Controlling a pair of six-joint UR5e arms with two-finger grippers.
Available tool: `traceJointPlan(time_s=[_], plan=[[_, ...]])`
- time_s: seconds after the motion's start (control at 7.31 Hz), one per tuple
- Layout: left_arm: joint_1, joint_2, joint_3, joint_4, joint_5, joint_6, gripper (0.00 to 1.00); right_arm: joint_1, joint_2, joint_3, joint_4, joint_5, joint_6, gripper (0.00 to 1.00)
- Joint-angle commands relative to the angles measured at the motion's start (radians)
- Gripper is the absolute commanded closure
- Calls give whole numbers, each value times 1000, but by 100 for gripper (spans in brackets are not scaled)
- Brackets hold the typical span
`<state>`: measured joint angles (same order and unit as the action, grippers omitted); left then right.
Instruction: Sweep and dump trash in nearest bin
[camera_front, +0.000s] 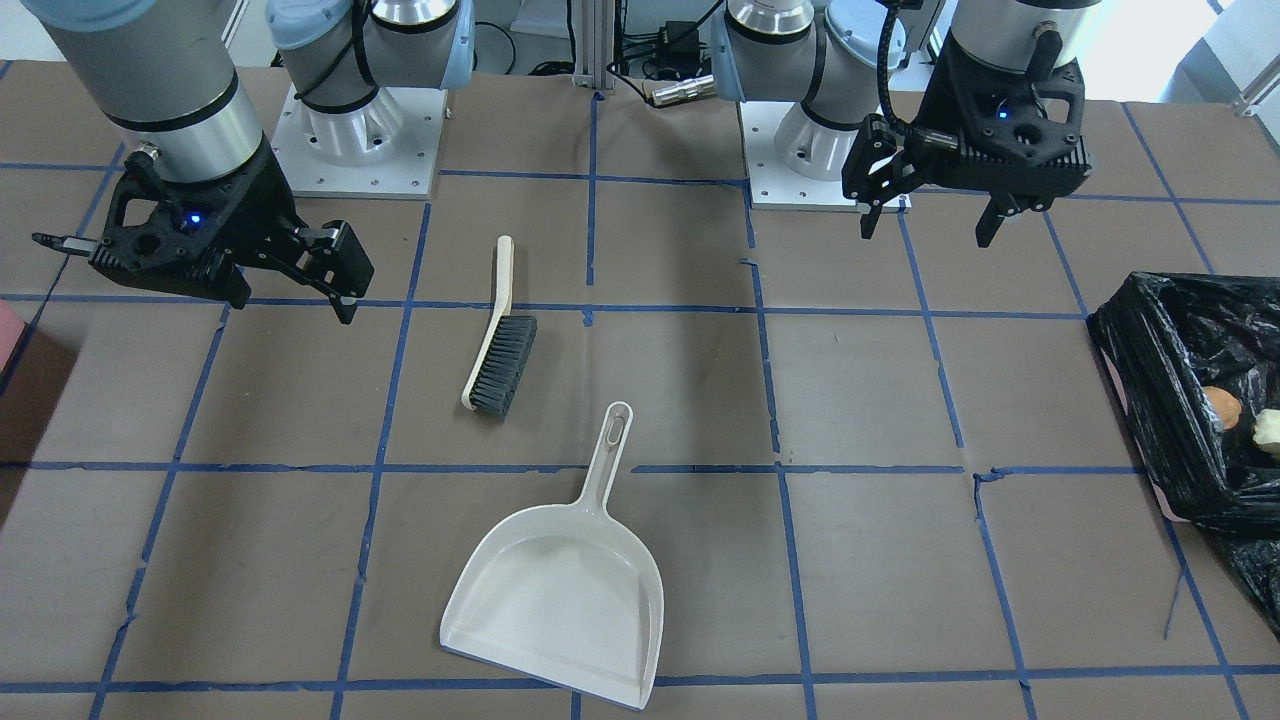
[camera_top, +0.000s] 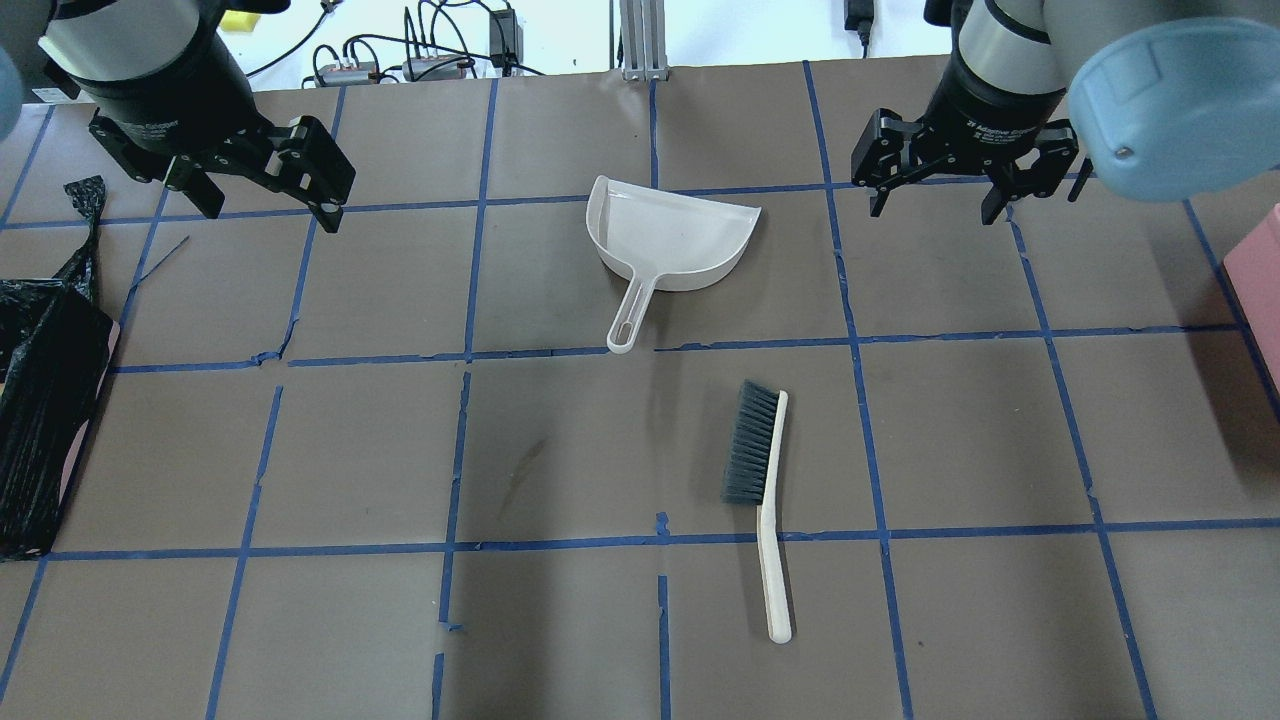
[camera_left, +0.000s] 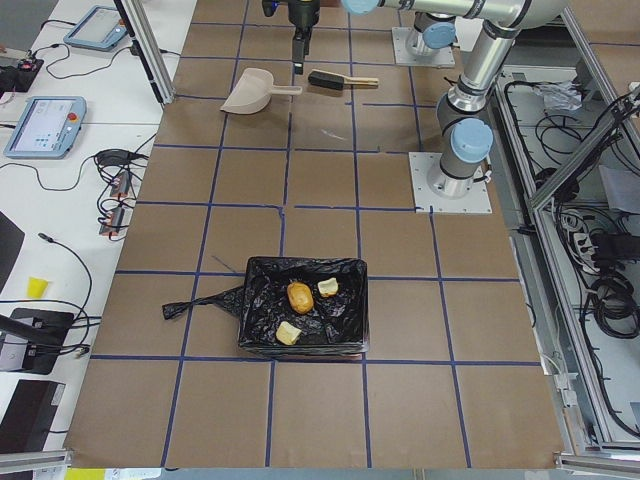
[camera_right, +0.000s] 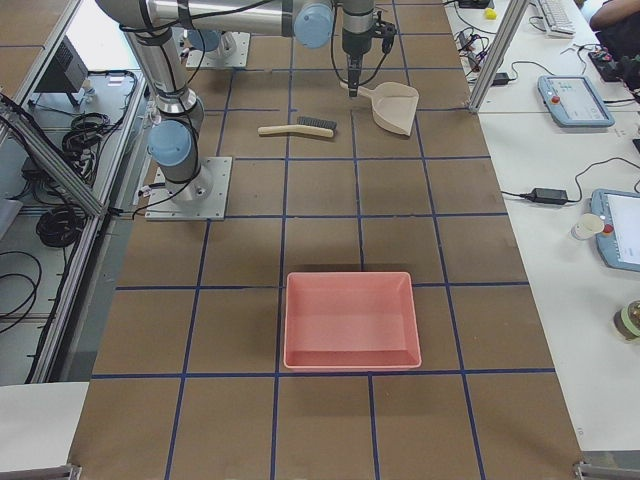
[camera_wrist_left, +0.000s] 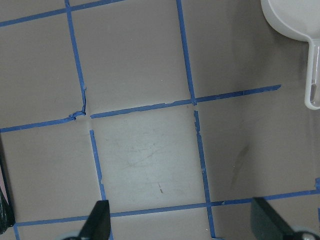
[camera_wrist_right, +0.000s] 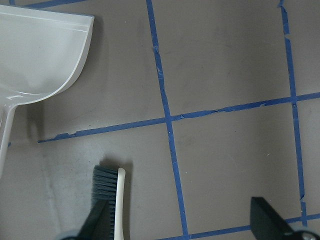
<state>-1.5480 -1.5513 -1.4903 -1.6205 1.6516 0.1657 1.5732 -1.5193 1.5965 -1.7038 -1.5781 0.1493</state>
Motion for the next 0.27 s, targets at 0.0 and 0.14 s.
traceJointPlan(time_s=[0.0,0.14], plan=[[0,-1,1,-2,-1,0,0,1,1,0,0,0,1,0],[0,-1,1,-2,-1,0,0,1,1,0,0,0,1,0]])
